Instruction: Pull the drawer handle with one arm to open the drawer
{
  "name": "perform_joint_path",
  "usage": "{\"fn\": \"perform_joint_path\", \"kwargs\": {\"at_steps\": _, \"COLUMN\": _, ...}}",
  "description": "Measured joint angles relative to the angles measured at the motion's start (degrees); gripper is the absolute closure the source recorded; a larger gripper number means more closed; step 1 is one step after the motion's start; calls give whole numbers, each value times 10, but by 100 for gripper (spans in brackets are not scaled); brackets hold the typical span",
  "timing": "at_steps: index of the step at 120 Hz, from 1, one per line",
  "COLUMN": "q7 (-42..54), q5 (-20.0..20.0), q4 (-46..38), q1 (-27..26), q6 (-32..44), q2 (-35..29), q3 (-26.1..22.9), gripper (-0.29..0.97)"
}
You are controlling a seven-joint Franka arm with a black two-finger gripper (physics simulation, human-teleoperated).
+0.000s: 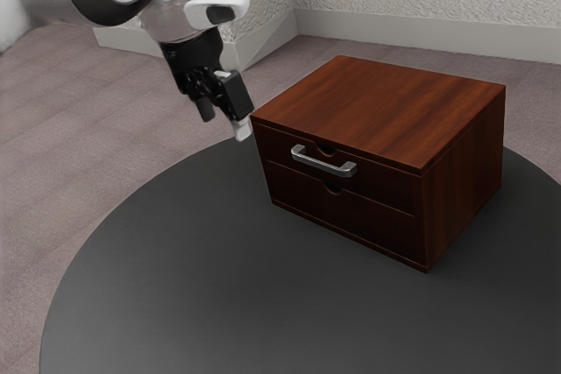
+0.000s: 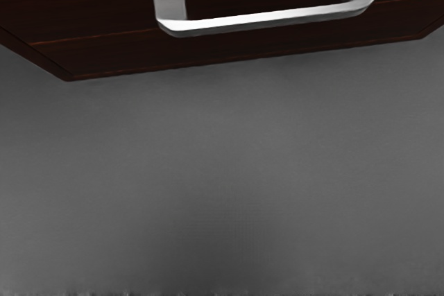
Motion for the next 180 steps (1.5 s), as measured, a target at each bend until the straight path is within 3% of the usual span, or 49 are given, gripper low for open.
{"fn": "perform_joint_path", "kwargs": {"at_steps": 60, "q7": -45, "q5": 3, "q4": -25, "q1": 3, "q6": -4, "q2": -24, "q3": 8, "gripper": 2}}
{"fn": "perform_joint_path", "kwargs": {"at_steps": 88, "q7": -315, "q5": -31, "q4": -37, "q1": 11, "q6": -38, "q2": -51, "q3": 0, "gripper": 2}}
{"fn": "perform_joint_path", "kwargs": {"at_steps": 106, "q7": -484, "q5": -22, "q4": -36, "q1": -12, "q6": -31, "q2": -57, "q3": -3, "gripper": 2}}
{"fn": "perform_joint_path", "kwargs": {"at_steps": 122, "q7": -608, "q5": -12, "q4": -47, "q1": -19, "q6": 24, "q2": -38, "q3": 1, "gripper": 3}}
{"fn": "perform_joint_path", "kwargs": {"at_steps": 145, "q7": -745, "q5": -5, "q4": -57, "q1": -2, "q6": 94, "q2": -16, "q3": 1, "gripper": 3}}
{"fn": "perform_joint_path", "kwargs": {"at_steps": 180, "q7": -876, "q5": -3, "q4": -105, "q1": -32, "q6": 142, "q2": -20, "q3": -4, "gripper": 5}}
